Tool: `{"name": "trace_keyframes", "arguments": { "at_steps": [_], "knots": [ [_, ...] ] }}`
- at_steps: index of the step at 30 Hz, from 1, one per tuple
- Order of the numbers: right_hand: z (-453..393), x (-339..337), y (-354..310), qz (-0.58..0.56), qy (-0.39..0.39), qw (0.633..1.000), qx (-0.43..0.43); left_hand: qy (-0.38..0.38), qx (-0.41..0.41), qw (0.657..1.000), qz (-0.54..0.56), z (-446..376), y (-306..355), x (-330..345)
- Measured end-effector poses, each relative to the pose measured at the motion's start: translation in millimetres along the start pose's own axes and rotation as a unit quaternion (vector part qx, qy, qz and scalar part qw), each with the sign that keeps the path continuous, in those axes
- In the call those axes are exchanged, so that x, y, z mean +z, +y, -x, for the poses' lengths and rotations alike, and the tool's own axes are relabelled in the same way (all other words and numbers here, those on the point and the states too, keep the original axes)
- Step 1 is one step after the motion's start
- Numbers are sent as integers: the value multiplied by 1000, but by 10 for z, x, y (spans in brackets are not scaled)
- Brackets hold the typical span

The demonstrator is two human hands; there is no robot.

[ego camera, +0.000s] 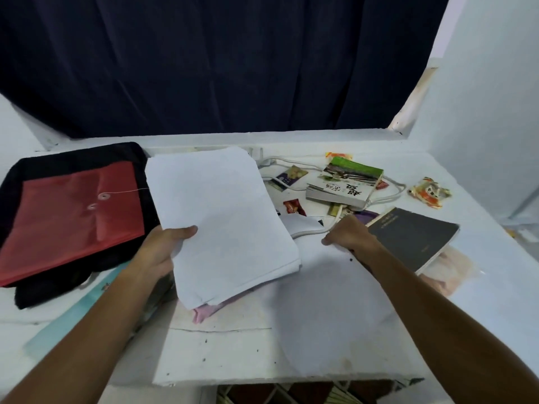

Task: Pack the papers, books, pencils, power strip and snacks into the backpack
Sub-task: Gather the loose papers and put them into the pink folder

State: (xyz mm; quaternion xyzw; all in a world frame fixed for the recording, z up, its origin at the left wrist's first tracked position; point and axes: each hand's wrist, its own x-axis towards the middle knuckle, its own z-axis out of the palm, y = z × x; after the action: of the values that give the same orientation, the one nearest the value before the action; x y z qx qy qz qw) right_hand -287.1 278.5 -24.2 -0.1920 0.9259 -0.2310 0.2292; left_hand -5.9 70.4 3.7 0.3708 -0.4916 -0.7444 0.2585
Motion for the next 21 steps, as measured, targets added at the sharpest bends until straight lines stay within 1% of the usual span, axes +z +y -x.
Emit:
{"name": "trace_keyframes", "arguments": {
  "at_steps": [2, 5, 7, 10, 13, 17, 18, 21],
  "knots": [
    [18, -74, -48, -56, -33, 998, -15, 5, 3, 1000, 7, -6, 34, -13],
    [38, -212, -105, -91, -67, 993, -30, 13, 4, 1000, 9, -41, 53, 22],
    [45, -332, -109, -112, -66, 991, -36, 13, 6, 1000, 4, -80, 58, 76],
    [-19, -525, 3, -134, -53, 989, -24, 8, 8, 1000, -9, -137, 61, 177],
    [-58, -751, 197, -136, -39, 990, -8, -22, -2, 1000, -15, -197, 63, 299],
    [8, -1054, 467, -71, -30, 997, -31, -92, -12, 995, -35, -334, 40, 577],
    [28, -1133, 549, -87, -21, 996, -29, -109, -12, 993, -45, -371, 25, 678],
    [132, -1378, 784, -182, 22, 983, -11, -147, -13, 987, -71, -443, -17, 976]
  ]
}}
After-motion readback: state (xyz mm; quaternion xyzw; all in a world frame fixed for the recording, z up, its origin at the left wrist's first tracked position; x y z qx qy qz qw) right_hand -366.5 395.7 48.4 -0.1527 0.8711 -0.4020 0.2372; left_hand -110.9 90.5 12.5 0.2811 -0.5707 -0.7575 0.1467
